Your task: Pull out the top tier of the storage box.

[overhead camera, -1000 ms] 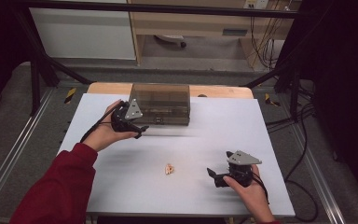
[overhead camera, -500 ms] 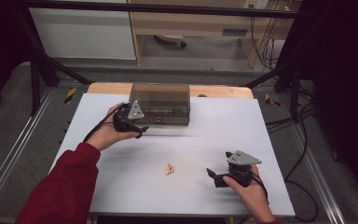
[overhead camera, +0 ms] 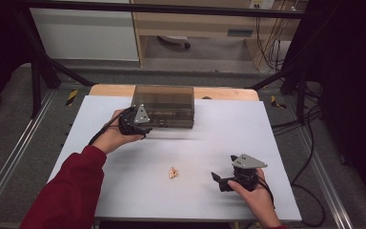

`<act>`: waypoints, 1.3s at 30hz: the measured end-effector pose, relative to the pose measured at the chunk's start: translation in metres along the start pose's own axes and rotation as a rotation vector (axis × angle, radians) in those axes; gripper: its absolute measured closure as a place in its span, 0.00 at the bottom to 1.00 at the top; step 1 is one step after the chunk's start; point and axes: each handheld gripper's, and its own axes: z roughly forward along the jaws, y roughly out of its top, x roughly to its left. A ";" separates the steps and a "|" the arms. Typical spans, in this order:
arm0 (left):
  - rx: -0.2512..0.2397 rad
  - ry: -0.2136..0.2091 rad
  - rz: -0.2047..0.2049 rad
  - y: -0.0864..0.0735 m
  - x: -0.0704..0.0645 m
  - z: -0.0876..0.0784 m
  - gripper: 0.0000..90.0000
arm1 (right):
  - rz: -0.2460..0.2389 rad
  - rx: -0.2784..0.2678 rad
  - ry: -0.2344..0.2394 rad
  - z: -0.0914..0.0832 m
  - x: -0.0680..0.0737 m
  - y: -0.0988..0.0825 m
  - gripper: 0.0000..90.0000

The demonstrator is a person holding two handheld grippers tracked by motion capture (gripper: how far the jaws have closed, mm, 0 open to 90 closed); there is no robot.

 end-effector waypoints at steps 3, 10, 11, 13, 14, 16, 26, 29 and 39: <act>0.005 0.004 0.004 -0.001 0.001 0.000 0.45 | 0.000 0.001 -0.001 0.000 0.000 0.000 0.03; 0.011 0.007 0.010 -0.003 0.002 0.004 0.49 | 0.003 0.000 -0.002 0.000 0.000 0.000 0.03; 0.011 0.008 0.010 -0.002 0.002 0.004 0.49 | 0.003 0.001 -0.001 0.000 0.000 0.000 0.03; 0.010 0.009 0.010 -0.002 0.002 0.003 0.52 | 0.003 0.001 -0.002 0.000 0.000 0.000 0.03; 0.010 0.008 0.012 -0.002 0.002 0.003 0.52 | 0.003 0.001 -0.002 0.000 0.000 0.000 0.03; 0.011 0.010 0.014 -0.002 0.002 0.003 0.52 | 0.003 0.002 -0.002 0.000 0.000 0.000 0.03; 0.011 0.002 0.016 -0.004 0.004 -0.001 0.62 | 0.001 0.006 -0.003 0.001 0.000 0.000 0.03; 0.012 -0.004 0.022 -0.005 0.004 -0.001 0.63 | 0.000 0.009 -0.002 0.001 0.000 -0.001 0.03; 0.014 -0.026 0.056 -0.007 0.002 -0.007 0.66 | 0.002 0.008 -0.002 0.001 0.000 0.000 0.03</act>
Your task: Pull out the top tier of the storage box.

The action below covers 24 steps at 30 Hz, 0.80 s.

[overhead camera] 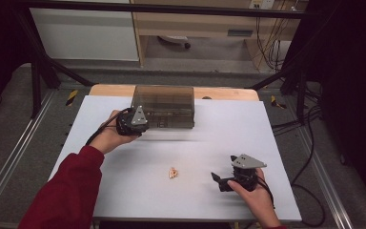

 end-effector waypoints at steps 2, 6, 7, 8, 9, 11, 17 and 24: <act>-0.001 -0.003 0.002 -0.001 0.000 -0.001 0.66 | 0.000 0.000 0.000 0.000 0.000 0.000 0.03; 0.001 -0.012 0.009 -0.002 0.000 -0.003 0.66 | -0.001 0.002 0.000 0.000 0.000 0.000 0.03; 0.002 -0.013 0.011 -0.002 0.000 -0.003 0.66 | 0.001 0.001 0.000 0.000 0.000 0.000 0.03; 0.000 -0.015 0.012 -0.003 0.000 -0.004 0.66 | 0.001 0.001 0.000 0.000 0.000 0.000 0.03; 0.000 -0.017 0.014 -0.003 0.000 -0.004 0.66 | 0.001 0.002 0.000 0.000 0.000 0.000 0.03; 0.002 -0.019 0.017 -0.004 -0.001 -0.005 0.66 | 0.002 0.002 0.001 0.000 0.000 0.000 0.03; 0.003 -0.020 0.024 -0.005 -0.003 -0.007 0.66 | -0.002 0.002 0.001 0.000 0.000 0.000 0.03; 0.006 -0.021 0.031 -0.006 -0.005 -0.009 0.67 | -0.002 0.001 0.002 0.001 0.000 0.000 0.03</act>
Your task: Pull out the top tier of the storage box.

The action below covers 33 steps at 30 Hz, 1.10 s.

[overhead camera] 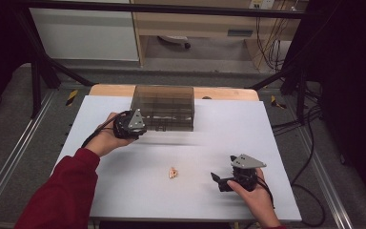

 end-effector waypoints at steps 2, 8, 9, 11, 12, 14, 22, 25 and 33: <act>0.001 -0.001 0.002 0.000 0.000 0.000 0.67 | 0.004 0.000 0.001 0.000 0.000 0.000 0.03; 0.005 0.002 0.004 0.000 -0.002 -0.001 0.67 | 0.005 -0.001 -0.001 -0.001 0.000 0.000 0.03; 0.007 0.002 0.006 0.000 -0.003 -0.001 0.67 | 0.005 -0.002 -0.001 -0.001 0.000 0.000 0.03; 0.007 0.002 0.007 0.001 -0.003 -0.002 0.67 | 0.005 -0.002 0.000 -0.001 0.000 0.000 0.03; 0.008 0.001 0.008 0.001 -0.004 -0.002 0.67 | 0.005 -0.002 0.000 -0.001 0.000 0.000 0.03; 0.009 0.001 0.008 0.001 -0.004 -0.002 0.67 | 0.003 -0.002 0.000 -0.001 0.000 0.000 0.03; 0.009 0.000 0.010 0.001 -0.005 -0.002 0.68 | 0.008 -0.006 0.001 -0.001 0.000 0.000 0.03; 0.007 -0.004 0.013 0.001 -0.005 -0.003 0.68 | 0.008 -0.004 0.001 -0.001 0.000 0.000 0.03; 0.006 -0.004 0.016 -0.001 -0.009 -0.005 0.68 | 0.007 -0.005 0.004 -0.001 0.000 0.001 0.03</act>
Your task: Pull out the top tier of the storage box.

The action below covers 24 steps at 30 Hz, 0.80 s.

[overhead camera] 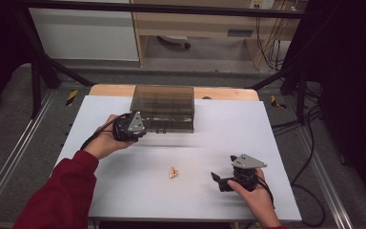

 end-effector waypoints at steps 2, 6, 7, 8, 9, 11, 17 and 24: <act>0.000 -0.001 0.005 -0.001 -0.001 -0.001 0.68 | 0.000 0.001 0.000 0.000 0.000 0.000 0.03; -0.003 0.000 0.007 -0.001 -0.002 -0.002 0.68 | -0.002 0.000 0.001 0.000 0.000 0.000 0.03; -0.002 -0.002 0.007 -0.001 -0.003 -0.002 0.69 | 0.000 0.001 0.000 0.000 0.000 0.000 0.03; -0.002 -0.003 0.007 -0.001 -0.003 -0.002 0.69 | 0.000 0.000 -0.001 0.000 0.000 0.000 0.03; -0.002 -0.003 0.007 -0.002 -0.003 -0.002 0.69 | 0.002 -0.001 0.000 0.000 0.000 0.000 0.03; -0.003 -0.002 0.006 -0.002 -0.004 -0.003 0.69 | 0.000 0.001 0.000 0.000 0.000 0.000 0.03; -0.011 -0.014 0.017 -0.002 -0.006 -0.003 0.69 | 0.003 0.001 0.001 0.000 0.000 0.000 0.03; -0.015 -0.009 0.025 -0.003 -0.006 -0.004 0.69 | 0.001 -0.001 0.002 0.000 0.000 0.000 0.03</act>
